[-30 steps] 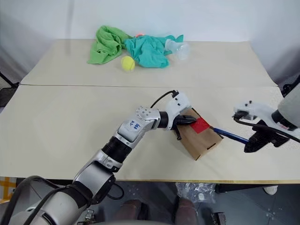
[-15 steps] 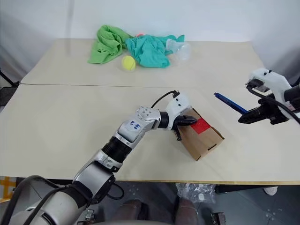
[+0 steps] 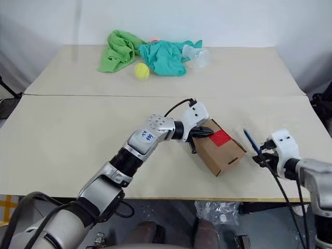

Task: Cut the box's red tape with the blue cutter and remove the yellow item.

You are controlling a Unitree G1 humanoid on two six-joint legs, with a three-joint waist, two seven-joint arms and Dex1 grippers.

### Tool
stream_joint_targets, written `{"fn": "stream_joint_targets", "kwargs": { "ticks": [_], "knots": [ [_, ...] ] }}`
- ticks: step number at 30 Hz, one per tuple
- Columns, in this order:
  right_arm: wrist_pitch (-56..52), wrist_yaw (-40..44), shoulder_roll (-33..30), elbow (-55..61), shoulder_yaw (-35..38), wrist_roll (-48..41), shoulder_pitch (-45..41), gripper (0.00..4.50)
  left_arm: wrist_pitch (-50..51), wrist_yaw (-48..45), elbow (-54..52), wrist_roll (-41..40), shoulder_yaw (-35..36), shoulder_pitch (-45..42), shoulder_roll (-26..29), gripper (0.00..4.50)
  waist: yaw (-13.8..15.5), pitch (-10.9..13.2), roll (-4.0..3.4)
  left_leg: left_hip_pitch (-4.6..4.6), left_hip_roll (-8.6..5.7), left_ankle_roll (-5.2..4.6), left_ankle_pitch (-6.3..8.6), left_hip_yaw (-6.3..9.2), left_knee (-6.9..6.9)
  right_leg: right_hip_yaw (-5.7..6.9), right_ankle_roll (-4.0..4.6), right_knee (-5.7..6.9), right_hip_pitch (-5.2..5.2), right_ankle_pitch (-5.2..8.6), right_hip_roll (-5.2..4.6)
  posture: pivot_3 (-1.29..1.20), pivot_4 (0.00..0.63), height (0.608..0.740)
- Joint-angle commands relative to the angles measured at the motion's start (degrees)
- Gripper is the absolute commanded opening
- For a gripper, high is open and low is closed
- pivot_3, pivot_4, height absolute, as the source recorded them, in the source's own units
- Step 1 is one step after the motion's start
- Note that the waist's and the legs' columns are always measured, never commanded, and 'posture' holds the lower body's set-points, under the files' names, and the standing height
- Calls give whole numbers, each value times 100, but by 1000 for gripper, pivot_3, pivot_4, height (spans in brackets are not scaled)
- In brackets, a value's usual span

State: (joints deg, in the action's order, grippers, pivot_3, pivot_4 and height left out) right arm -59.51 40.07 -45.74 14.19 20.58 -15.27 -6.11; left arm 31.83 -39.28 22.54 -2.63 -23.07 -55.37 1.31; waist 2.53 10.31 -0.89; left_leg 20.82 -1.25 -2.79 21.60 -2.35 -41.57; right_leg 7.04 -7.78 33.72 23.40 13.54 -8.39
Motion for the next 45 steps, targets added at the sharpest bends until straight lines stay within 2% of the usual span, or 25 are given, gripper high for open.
{"fn": "stream_joint_targets", "kwargs": {
  "ticks": [1,7,11,16,20,26,30,36,40,45],
  "knots": [
    [173,-138,-27,269,288,-91,88,2418,246,-85,94,199,-159,129,124,0,-6,1,1,-6,1,0,0,0,0,-3,0,-5,-2,0,0,0,150,740],
    [368,-84,-455,585,521,-183,-69,4484,315,-146,-22,199,-155,107,217,0,-39,1,1,-19,0,0,0,-8,18,-19,2,-9,-1,0,-1,0,150,740],
    [519,8,-776,427,421,-291,-508,4484,319,-173,-31,201,-157,73,229,0,-93,1,2,-19,-1,-3,0,-10,27,-22,2,-11,1,0,-2,0,150,740],
    [1071,353,-1034,-436,-654,-70,-1118,4484,273,-199,-7,214,-143,8,229,0,-106,5,9,-21,0,-4,0,-10,31,-21,2,-20,-1,0,-2,0,150,740],
    [1563,368,-1003,-947,-1113,142,-1474,3571,227,-137,7,211,-53,-48,225,0,-99,5,8,-17,-3,-6,-1,-11,35,-20,2,-18,2,0,-4,0,150,740],
    [1952,669,-1022,-1386,-1596,265,-1958,1379,595,-85,-388,-105,556,-348,358,0,-113,8,5,-4,-3,-11,-4,-12,38,-15,-4,-18,10,-4,-3,0,150,740],
    [2024,943,-987,-1354,-1810,223,-2201,25,1282,-344,-880,-316,831,-460,854,0,-132,18,-6,24,-2,-9,-6,-12,38,-11,-4,-15,35,-4,0,0,150,740],
    [1607,1175,-811,-855,-2165,72,-2232,25,2563,-330,-2200,-742,992,216,1211,0,-84,22,-13,40,-6,-9,-6,7,43,9,-5,-25,35,-4,1,0,150,740],
    [1206,1202,-746,-519,-2212,-80,-2122,25,3345,50,-2972,-1044,1126,838,957,0,-65,25,-13,44,-11,-11,-5,18,44,17,-6,-31,31,-4,-2,0,150,740],
    [809,1201,-747,-66,-2161,-261,-1969,25,3770,427,-3306,-1218,1125,1165,721,0,-42,28,-9,41,-9,-8,-7,20,37,19,-7,-31,24,-5,-2,0,150,740]
  ]
}}
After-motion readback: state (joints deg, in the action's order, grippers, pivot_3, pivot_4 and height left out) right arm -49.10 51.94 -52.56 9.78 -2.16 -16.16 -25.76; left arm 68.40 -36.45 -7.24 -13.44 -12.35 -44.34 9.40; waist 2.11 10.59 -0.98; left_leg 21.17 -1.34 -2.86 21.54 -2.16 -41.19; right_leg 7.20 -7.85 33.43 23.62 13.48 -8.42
